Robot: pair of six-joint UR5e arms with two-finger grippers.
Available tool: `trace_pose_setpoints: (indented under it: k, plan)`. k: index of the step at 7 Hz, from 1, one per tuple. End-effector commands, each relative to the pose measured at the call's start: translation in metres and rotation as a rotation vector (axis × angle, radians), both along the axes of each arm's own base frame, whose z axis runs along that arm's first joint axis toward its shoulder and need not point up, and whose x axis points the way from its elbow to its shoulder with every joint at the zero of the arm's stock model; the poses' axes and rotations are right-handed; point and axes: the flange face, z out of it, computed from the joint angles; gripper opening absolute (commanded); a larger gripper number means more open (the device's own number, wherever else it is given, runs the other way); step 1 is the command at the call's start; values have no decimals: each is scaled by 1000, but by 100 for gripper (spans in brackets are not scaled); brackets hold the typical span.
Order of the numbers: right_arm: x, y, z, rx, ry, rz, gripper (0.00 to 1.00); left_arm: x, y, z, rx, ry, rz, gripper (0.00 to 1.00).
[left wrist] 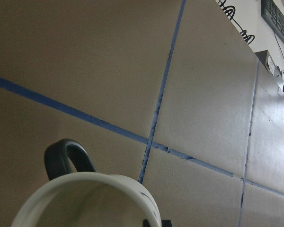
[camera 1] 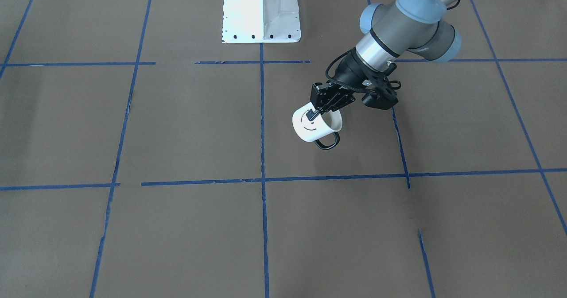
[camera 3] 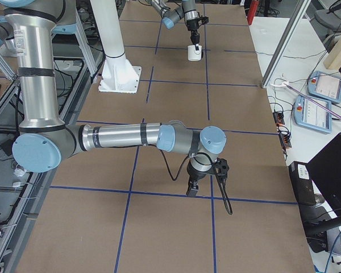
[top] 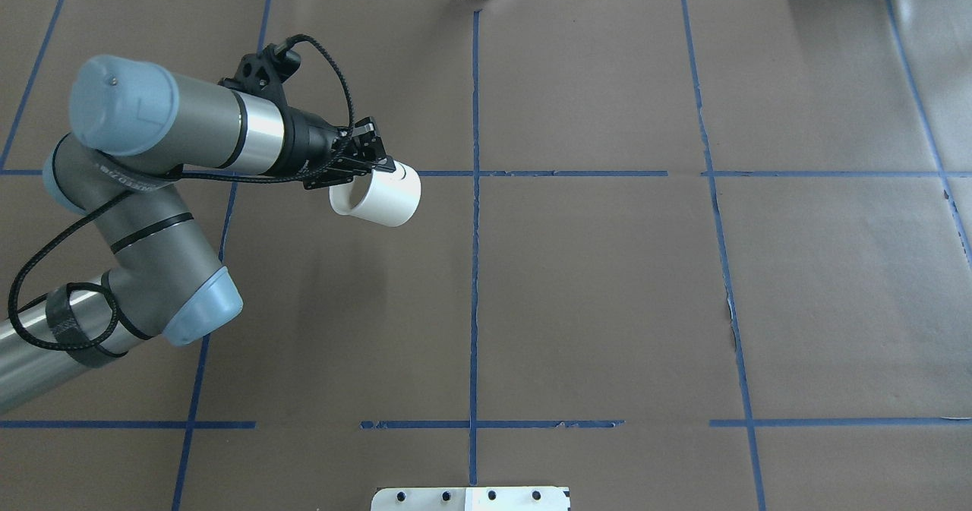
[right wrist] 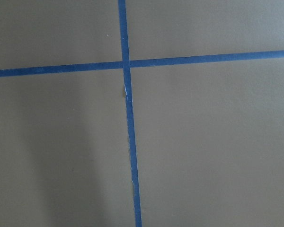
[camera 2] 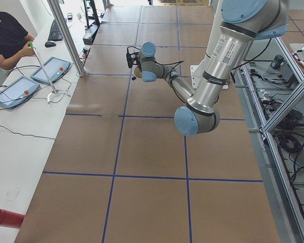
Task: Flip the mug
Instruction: 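Lift the mug with the left gripper and carry it farther from the robot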
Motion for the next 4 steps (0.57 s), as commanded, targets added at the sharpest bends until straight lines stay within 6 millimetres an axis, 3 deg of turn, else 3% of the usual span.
trace_pose_setpoints:
  k: [1, 4]
  plan:
    - [0, 0, 0, 0, 0, 0, 100, 26, -11, -78, 27, -194, 51, 0]
    - [0, 0, 0, 0, 0, 0, 100, 114, 24, -93, 117, -448, 67, 0]
